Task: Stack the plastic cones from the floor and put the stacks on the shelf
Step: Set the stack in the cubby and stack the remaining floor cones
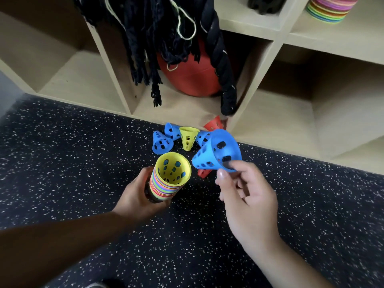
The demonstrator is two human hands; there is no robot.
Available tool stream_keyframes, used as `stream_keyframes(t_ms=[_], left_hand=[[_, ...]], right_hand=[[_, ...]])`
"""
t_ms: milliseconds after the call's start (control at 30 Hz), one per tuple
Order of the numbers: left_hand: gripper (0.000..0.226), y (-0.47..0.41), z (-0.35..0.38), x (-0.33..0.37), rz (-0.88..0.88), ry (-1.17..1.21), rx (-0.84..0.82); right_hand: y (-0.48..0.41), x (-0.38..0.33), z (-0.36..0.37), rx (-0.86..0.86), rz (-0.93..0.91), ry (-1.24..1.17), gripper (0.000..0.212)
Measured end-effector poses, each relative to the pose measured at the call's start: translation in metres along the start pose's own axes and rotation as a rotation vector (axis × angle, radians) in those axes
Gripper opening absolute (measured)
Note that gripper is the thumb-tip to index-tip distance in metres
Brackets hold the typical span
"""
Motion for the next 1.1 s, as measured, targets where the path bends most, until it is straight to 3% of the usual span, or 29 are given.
stream_keyframes(t_ms=[100,267,333,433,567,667,767,900,1100], left_hand=[[0.071,-0.002,0.002,0.001,0.003,0.013,-0.001],[0.074,-0.007,0.009,0.004,0.003,0.05,0.005],[0.075,-0.011,0.009,0.005,0.0,0.051,0.017],[0.074,-0.016,0.009,0.008,-0.003,0.035,0.025],[0.07,-0.023,0.007,0.007,-0.027,0.021,0.034],[0.07,-0.026,0.004,0.001,-0.062,0.031,0.048],[0.066,-0.029,0.001,-0.001,-0.073,0.022,0.067],[0.069,-0.034,-0.001,-0.003,-0.091,0.029,0.056],[0.066,-0.037,-0.004,-0.006,-0.103,0.01,0.066]], right_hand=[[-0.002,-0.013,0.02,-0.118,-0.133,0.05,0.01],[-0.003,0.014,0.046,-0.468,-0.129,0.168,0.03],[-0.013,0.029,0.038,-0.397,-0.08,0.178,0.033],[-0.044,0.076,0.026,-0.148,0.165,0.304,0.037],[-0.069,0.144,0.037,-0.219,0.41,0.577,0.053],[-0.071,0.17,0.046,-0.234,0.481,0.645,0.016],[-0.067,0.168,0.044,-0.18,0.417,0.683,0.022],[-0.059,0.121,0.035,-0.048,0.231,0.407,0.003],[-0.04,0.004,0.03,-0.031,-0.132,0.11,0.006]])
Point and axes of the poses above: each hand's wrist, its own y-axis away from the middle knuckle, its own z-axis out of the palm, x = y × z, the point moved 6 cm from there along -y, towards the middle knuckle, and after that the axes turned 7 degrees about x, right-handed, at the moved point
